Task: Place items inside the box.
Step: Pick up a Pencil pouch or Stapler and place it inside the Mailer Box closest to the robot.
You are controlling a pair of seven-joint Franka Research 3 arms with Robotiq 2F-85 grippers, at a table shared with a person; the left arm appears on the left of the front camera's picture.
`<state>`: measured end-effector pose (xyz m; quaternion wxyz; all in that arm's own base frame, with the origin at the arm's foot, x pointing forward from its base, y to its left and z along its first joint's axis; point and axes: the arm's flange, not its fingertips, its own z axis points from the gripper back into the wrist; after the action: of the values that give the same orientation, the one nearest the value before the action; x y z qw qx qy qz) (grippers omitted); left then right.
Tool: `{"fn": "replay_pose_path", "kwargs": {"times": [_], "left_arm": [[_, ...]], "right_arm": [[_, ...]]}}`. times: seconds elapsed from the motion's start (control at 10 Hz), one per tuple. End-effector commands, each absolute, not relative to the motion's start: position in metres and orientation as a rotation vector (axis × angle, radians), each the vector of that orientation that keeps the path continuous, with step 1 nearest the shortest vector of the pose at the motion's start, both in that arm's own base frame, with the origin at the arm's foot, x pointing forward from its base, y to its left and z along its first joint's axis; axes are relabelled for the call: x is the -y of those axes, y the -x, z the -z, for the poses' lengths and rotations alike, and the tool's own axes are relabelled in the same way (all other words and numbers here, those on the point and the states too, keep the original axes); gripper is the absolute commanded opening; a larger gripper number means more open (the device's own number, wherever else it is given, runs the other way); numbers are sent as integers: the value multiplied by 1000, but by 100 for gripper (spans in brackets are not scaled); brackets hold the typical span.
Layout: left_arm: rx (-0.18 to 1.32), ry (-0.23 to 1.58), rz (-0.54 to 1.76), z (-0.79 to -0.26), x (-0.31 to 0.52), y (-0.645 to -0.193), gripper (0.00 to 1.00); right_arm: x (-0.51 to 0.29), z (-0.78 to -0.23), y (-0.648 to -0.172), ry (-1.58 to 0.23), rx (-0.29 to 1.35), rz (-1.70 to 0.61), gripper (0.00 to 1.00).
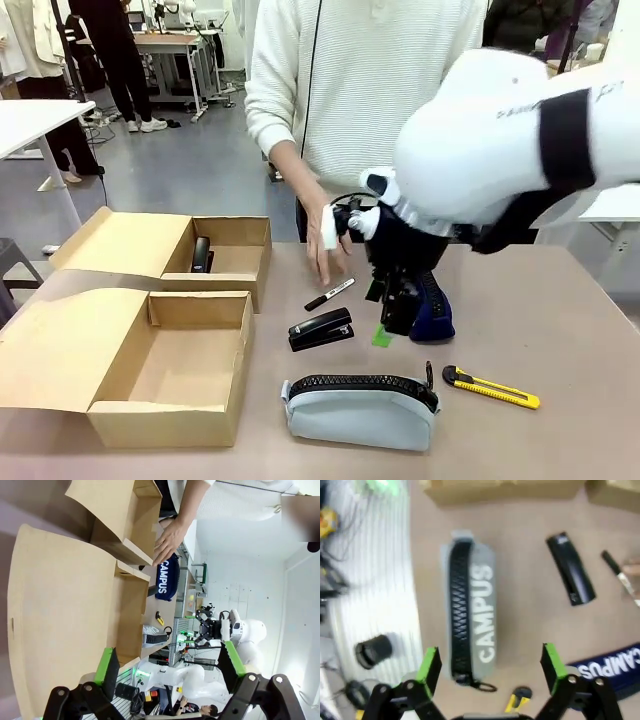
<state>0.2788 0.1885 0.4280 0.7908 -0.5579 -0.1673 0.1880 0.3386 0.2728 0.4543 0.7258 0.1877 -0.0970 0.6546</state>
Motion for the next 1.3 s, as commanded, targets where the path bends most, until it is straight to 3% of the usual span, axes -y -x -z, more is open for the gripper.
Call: {"fn": "replay_pose_path", "kwargs": {"times": [0.0, 0.3, 0.4, 0.6, 1.0, 1.2], "left_arm": [[373, 1213, -385, -427, -188, -276, 100], [373, 1213, -385, -427, -188, -276, 100], [373, 1213, -385, -427, -188, -276, 100], [373, 1213, -385, -427, -188, -276, 100], [373, 1213, -385, -427, -188, -276, 100], [373, 1213, -385, -427, -188, -276, 100]], "right_arm": [[-165, -492, -289, -746, 433, -1088, 100], [-73, -484, -222, -726, 687, -245, 100], [-64, -471, -213, -719, 708, -151, 100], [-58, -454, -215, -760, 738, -233, 100], [-91, -460, -254, -689, 629, -424, 100], [-134, -464, -285, -574, 541, -685, 100]]}}
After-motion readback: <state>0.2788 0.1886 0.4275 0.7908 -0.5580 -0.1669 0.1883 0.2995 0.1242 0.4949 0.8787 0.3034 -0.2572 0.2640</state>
